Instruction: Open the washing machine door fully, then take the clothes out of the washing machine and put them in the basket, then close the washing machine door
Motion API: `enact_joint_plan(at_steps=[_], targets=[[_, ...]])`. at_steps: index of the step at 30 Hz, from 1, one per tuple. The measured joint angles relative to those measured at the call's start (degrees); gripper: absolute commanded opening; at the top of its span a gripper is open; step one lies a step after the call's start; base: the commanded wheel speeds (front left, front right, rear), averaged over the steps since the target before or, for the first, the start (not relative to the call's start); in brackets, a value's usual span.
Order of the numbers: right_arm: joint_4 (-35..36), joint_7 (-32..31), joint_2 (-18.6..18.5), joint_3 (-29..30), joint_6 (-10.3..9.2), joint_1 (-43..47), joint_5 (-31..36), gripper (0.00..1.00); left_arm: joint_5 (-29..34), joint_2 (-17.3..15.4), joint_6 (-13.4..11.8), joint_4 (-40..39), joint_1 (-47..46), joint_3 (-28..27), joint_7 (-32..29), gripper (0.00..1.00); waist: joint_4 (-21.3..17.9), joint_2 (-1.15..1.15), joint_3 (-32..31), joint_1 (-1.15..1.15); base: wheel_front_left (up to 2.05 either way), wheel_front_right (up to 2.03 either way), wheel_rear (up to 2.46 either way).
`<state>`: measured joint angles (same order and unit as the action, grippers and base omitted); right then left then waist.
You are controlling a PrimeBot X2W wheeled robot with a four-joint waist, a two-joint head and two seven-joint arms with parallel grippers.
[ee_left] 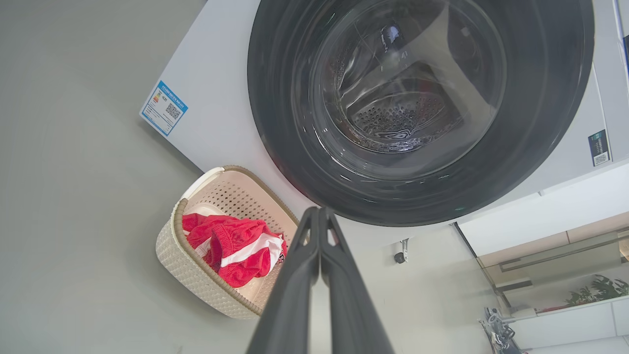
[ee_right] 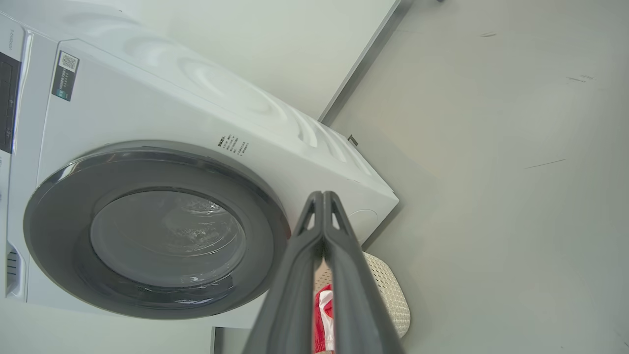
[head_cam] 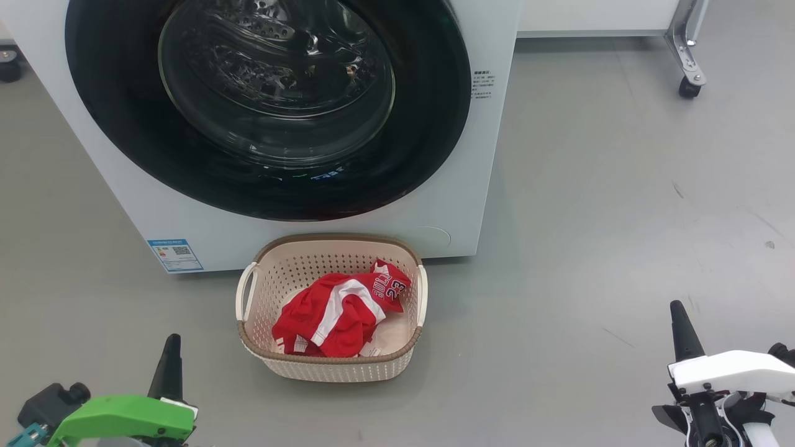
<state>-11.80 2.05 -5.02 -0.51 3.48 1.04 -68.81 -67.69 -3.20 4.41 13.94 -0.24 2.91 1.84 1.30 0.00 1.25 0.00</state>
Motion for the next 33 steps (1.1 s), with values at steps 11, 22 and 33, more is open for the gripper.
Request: enact_joint_plan(at_steps=[11, 22, 33], targets=[[-1.2, -1.8, 0.2, 1.5, 1.01, -1.1, -8.3, 0.0, -8.5, 0.0, 0.8, 0.5, -1.0, -1.5, -1.9, 0.0, -0.4, 0.0, -0.4, 0.0, 0.0, 0.0, 0.0], [-2.4, -3.5, 0.4, 3.0, 2.01, -2.4, -16.5, 0.0, -16.8, 0.0, 1.7, 1.1, -1.5, -3.1, -3.9, 0.0, -0.8, 0.0, -0.7, 0.0, 0.0, 0.0, 0.0], [-3.4, -5.1, 0.5, 4.3, 3.0, -3.6, -24.0, 0.0, -24.3, 0.0, 2.3, 1.6, -2.5, -4.7, -5.8, 0.0, -1.2, 0.0, -1.0, 0.0, 0.0, 0.0, 0.0]])
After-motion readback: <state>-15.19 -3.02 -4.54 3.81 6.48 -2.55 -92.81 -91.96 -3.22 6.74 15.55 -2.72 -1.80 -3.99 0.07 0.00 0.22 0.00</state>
